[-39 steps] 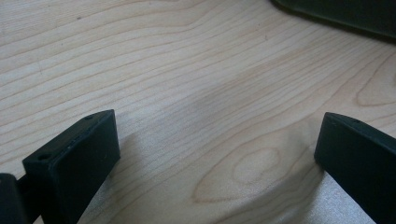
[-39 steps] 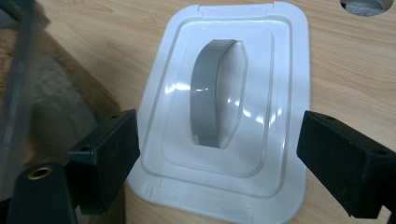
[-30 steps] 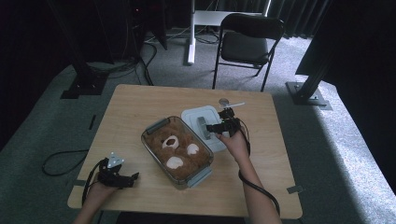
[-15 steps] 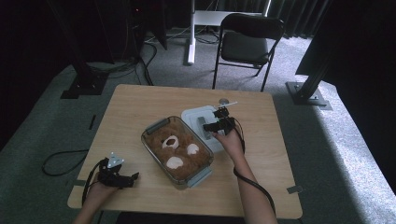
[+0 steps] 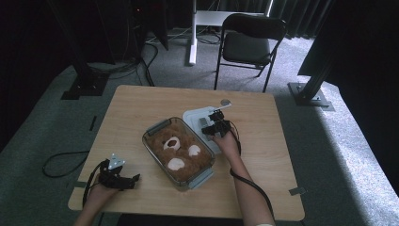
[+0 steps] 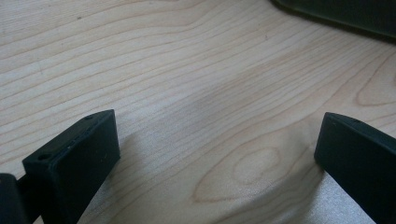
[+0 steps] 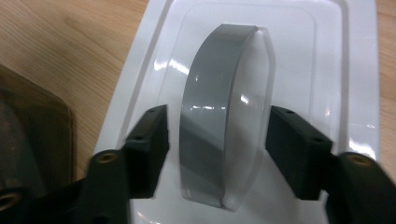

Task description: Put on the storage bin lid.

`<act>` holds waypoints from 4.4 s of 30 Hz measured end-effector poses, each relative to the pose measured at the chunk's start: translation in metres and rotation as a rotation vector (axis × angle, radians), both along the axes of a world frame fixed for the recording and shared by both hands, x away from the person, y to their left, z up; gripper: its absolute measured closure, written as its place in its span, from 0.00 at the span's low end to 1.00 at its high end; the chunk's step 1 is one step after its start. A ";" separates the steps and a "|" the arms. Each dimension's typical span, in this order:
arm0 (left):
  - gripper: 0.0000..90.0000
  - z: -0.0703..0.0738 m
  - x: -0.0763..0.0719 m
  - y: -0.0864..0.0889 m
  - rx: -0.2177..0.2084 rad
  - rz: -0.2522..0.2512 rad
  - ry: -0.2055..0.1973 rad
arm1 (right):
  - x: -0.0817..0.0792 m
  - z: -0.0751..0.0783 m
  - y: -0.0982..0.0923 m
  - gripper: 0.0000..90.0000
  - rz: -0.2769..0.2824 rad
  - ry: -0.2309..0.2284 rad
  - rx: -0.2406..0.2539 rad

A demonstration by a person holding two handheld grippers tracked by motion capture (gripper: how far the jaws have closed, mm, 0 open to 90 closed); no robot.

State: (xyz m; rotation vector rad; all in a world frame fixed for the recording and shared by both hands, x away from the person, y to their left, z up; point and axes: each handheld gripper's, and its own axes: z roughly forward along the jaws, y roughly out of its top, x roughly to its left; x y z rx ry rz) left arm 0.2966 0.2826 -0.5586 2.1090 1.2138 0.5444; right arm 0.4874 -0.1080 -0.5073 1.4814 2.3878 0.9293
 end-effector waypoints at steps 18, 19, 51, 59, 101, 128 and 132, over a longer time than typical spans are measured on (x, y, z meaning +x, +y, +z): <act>0.01 0.000 0.000 0.000 0.000 0.000 0.000 | -0.002 0.005 -0.015 0.75 -0.044 -0.001 0.040; 0.01 0.000 0.000 0.000 0.000 0.000 0.000 | -0.004 0.009 -0.017 0.75 -0.041 -0.004 0.046; 0.01 0.000 0.000 0.000 -0.001 0.001 -0.004 | -0.096 0.127 -0.031 0.75 0.143 -0.241 0.261; 0.01 0.000 0.000 0.000 -0.001 0.001 -0.002 | -0.126 0.125 0.001 0.75 0.289 -0.207 0.260; 0.01 0.000 0.001 -0.001 -0.002 0.002 0.001 | -0.144 0.088 0.058 0.55 0.478 -0.071 0.205; 0.01 0.029 0.008 -0.033 -0.115 0.003 -0.041 | -0.073 0.041 -0.046 0.15 0.034 -0.235 0.119; 0.01 0.031 0.011 -0.044 -0.125 -0.016 -0.050 | -0.069 0.014 -0.043 0.15 0.043 -0.164 0.095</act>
